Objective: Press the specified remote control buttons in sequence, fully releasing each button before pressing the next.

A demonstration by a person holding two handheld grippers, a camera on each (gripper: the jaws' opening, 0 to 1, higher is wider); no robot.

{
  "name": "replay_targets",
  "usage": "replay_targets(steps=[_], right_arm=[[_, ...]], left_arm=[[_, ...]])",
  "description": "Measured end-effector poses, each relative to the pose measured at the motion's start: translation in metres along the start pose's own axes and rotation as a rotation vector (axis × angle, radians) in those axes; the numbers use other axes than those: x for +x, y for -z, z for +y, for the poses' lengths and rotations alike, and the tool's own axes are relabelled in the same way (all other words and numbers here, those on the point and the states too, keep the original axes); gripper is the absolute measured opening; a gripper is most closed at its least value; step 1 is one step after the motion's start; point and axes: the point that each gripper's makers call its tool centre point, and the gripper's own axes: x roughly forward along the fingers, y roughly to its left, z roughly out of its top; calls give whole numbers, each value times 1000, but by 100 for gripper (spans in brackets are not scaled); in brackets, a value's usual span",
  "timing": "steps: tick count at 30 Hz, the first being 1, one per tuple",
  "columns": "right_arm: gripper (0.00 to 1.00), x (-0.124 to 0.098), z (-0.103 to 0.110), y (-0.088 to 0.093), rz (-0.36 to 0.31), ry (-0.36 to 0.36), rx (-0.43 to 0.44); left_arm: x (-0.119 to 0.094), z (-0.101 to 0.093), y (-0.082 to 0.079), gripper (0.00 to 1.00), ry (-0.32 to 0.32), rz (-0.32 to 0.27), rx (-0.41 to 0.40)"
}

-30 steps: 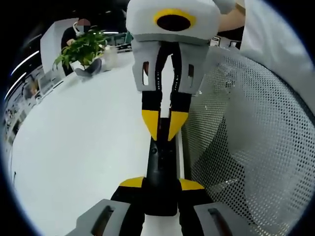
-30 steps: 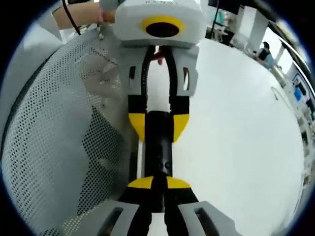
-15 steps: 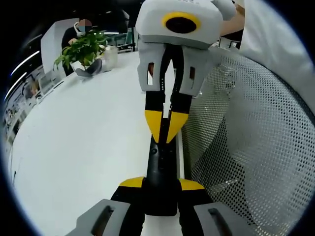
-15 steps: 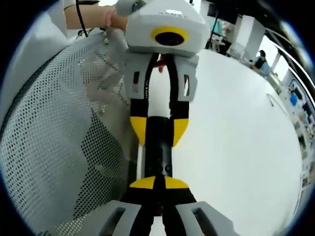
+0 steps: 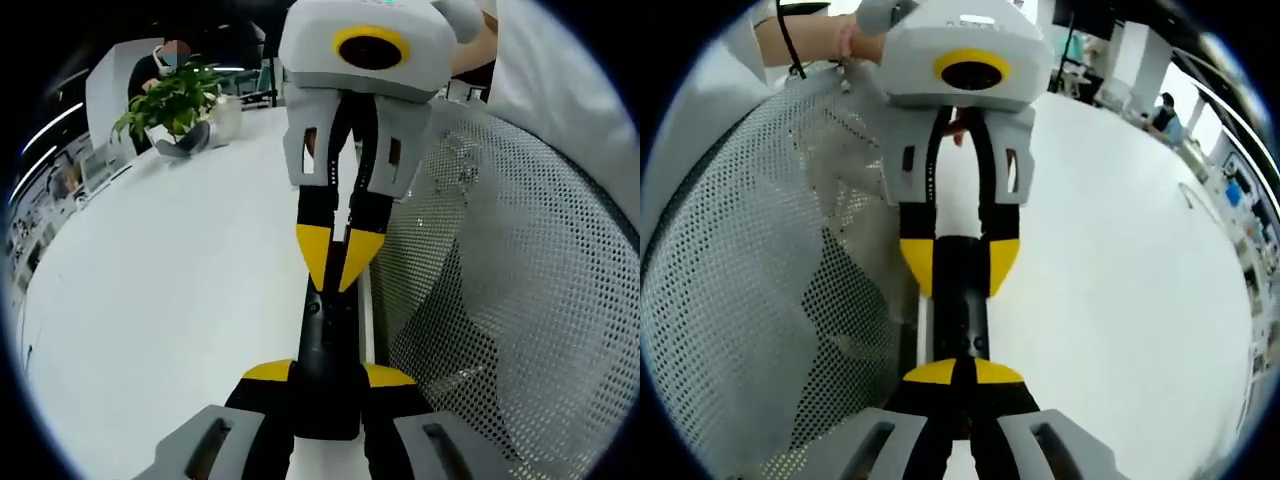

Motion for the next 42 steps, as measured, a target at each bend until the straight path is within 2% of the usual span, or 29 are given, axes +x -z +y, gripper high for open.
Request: replay_targets(steps=[1, 5, 8, 16, 21, 27, 34, 42], right_arm=[[0, 0, 1, 0, 9, 5, -22], [0, 2, -3, -2, -19, 42, 21], [0, 1, -2, -2, -30, 33, 62], [0, 0, 1, -1, -44, 17, 102], [0, 1, -2, -1, -38, -38, 183], [0, 0, 0, 0, -50, -38, 171], [0, -2, -1, 1, -91, -51, 239], [0, -5, -2, 9, -59, -34, 243]], left_arm=[[0, 0, 0, 24, 0, 0, 0], [0, 0, 0, 24, -3, 2, 0], [0, 0, 0, 24, -2, 4, 1], [0, 0, 0, 24, -3, -3, -4], [0, 0, 0, 24, 3, 4, 7], [0, 0, 0, 24, 6, 13, 13], [0, 0, 0, 24, 4, 6, 10], [0, 0, 0, 24, 8, 0, 4]])
